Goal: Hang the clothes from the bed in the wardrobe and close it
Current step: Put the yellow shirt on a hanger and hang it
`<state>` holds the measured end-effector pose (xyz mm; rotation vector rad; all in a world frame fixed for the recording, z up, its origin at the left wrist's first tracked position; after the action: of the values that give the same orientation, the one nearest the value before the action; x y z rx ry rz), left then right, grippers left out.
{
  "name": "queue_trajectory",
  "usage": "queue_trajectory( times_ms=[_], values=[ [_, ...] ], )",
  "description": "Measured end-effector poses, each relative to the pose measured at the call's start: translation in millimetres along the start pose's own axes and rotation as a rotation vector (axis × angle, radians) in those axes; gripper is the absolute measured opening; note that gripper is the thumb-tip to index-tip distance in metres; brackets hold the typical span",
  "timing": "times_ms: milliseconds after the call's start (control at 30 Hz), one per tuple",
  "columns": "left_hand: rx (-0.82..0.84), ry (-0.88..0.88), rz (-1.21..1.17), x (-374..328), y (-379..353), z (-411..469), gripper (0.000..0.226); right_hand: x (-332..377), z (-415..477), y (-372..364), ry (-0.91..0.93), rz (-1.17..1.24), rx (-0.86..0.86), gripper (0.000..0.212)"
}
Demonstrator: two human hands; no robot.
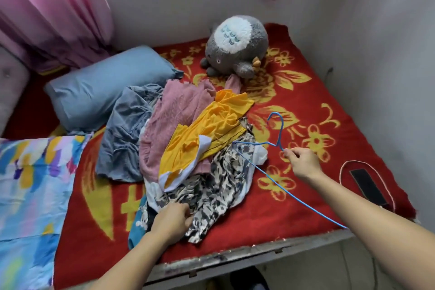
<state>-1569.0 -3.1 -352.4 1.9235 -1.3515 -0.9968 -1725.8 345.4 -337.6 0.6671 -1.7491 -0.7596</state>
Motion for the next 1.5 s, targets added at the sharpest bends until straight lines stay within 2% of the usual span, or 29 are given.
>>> queue_trajectory(
  times_ms=[133, 200, 300, 367, 433, 533, 633, 700, 767, 867, 1000, 1133, 1200, 1367, 1433, 1500],
  values=[
    [0.087, 0.132, -0.087, 16.9, -23.2, 43.0, 0.015, -21.7, 78.7, -68.4, -0.131, 0.095, 0.081, 0.046],
    [0.117, 0.177, -0.089, 27.6, -33.4, 67.5, 0.010, -41.4, 108.7, -105.1, -0.208, 0.069, 0.165, 0.042],
    [0.082, 0.222, -0.096, 47.0, -40.9, 107.7, 0.015, -64.7, 139.8, -142.4, -0.307, -0.171, 0.257, 0.026],
    [0.020, 0.245, -0.099, 60.6, -42.5, 131.1, 0.018, -59.1, 148.4, -154.0, -0.291, -0.351, 0.243, 0.031],
    [-0.060, 0.266, -0.078, 72.0, -41.0, 149.7, 0.019, -32.5, 150.9, -169.3, -0.132, -0.462, 0.232, 0.036],
    [-0.157, 0.286, 0.023, 90.2, -41.8, 174.4, 0.023, 22.0, 145.2, -212.9, 0.273, -0.466, 0.316, 0.032],
    [-0.142, 0.284, 0.162, 109.9, -53.3, 202.5, 0.032, 74.5, 138.7, -272.2, 0.597, -0.534, 0.415, 0.033],
    [-0.104, 0.286, 0.205, 123.6, -68.7, 220.4, 0.032, 104.8, 137.6, -313.5, 0.767, -0.621, 0.448, 0.044],
    [-0.044, 0.338, 0.226, 137.8, -88.9, 231.6, 0.030, 117.5, 140.9, -347.5, 0.824, -0.748, 0.500, 0.055],
    [-0.022, 0.448, 0.195, 152.7, -112.1, 228.4, 0.027, 107.0, 143.6, -366.0, 0.780, -0.887, 0.518, 0.038],
    [-0.041, 0.418, 0.149, 154.9, -124.1, 197.2, 0.024, 90.8, 125.2, -340.3, 0.757, -0.726, 0.516, 0.029],
    [-0.200, 0.332, -0.091, 146.8, -100.4, 160.2, 0.018, 108.5, 105.9, -291.6, 0.781, -0.416, 0.486, 0.025],
    [-0.234, 0.266, -0.142, 132.3, -75.8, 151.0, 0.034, 135.2, 97.1, -260.3, 0.703, -0.231, 0.487, 0.029],
    [-0.360, 0.102, -0.308, 77.6, 6.7, 145.9, 0.089, 225.0, 57.5, -161.5, 0.580, 0.224, 0.555, 0.039],
    [-0.424, 0.051, -0.346, 56.6, 40.8, 142.9, 0.099, 251.2, 40.9, -116.5, 0.555, 0.310, 0.592, 0.032],
    [-0.447, 0.039, -0.348, 39.4, 71.9, 138.8, 0.094, 272.5, 23.6, -72.0, 0.529, 0.411, 0.627, 0.024]
  ],
)
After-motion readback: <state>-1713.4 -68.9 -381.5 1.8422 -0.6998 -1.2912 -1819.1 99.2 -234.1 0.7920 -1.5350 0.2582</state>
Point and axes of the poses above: each hand's wrist, its own z-axis towards the middle knuckle, its own y-axis out of the back of the hand, x = y × z, the point moved 4 cm from there along z, towards the middle knuckle, and after that the axes turned 1 degree about -z, right-handed, at the moved point
